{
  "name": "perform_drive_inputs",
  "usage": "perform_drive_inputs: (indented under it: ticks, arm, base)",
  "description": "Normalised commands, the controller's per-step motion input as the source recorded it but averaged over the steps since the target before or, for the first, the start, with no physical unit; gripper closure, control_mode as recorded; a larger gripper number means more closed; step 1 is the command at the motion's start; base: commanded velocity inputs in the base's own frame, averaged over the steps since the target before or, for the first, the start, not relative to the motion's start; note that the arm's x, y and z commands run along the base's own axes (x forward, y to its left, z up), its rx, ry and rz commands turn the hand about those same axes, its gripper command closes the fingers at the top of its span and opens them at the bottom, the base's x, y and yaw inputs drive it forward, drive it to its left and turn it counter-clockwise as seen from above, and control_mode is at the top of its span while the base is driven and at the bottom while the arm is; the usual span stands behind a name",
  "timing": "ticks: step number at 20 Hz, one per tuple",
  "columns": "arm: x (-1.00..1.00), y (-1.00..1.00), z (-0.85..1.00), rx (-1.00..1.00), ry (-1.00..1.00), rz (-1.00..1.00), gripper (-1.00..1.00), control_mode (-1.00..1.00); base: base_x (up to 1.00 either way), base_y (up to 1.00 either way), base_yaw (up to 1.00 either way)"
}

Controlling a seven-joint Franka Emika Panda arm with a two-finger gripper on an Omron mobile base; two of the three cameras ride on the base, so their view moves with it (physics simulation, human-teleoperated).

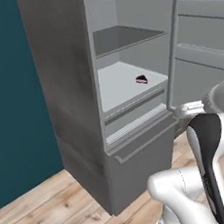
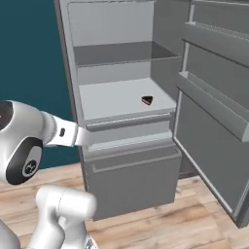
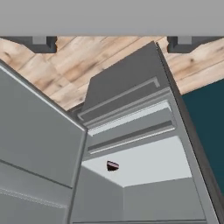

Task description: Take the cakes from the fridge and place them on the empty tray on the dining counter.

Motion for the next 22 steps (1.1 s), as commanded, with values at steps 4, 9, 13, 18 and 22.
perform_drive_inputs:
  ticks: [4,9,13,18,22]
  arm:
    - [0.00,0.00,0.00,0.00,0.00,0.00,-1.00,1.00]
    - [0.00,0.00,0.00,0.00,0.00,0.00,-1.00,1.00]
    - [0.00,0.00,0.00,0.00,0.00,0.00,-1.00,1.00]
    - [0.00,0.00,0.00,0.00,0.00,0.00,-1.00,1.00]
    - [0.00,0.00,0.00,0.00,0.00,0.00,-1.00,1.00]
  base:
    - [0.50,-0.29,0.26]
    - [0.43,-0.58,0.23]
    - [0.56,-0.47,0.22]
    - [0.96,-0.09,0.20]
    - [1.00,-0.09,0.17]
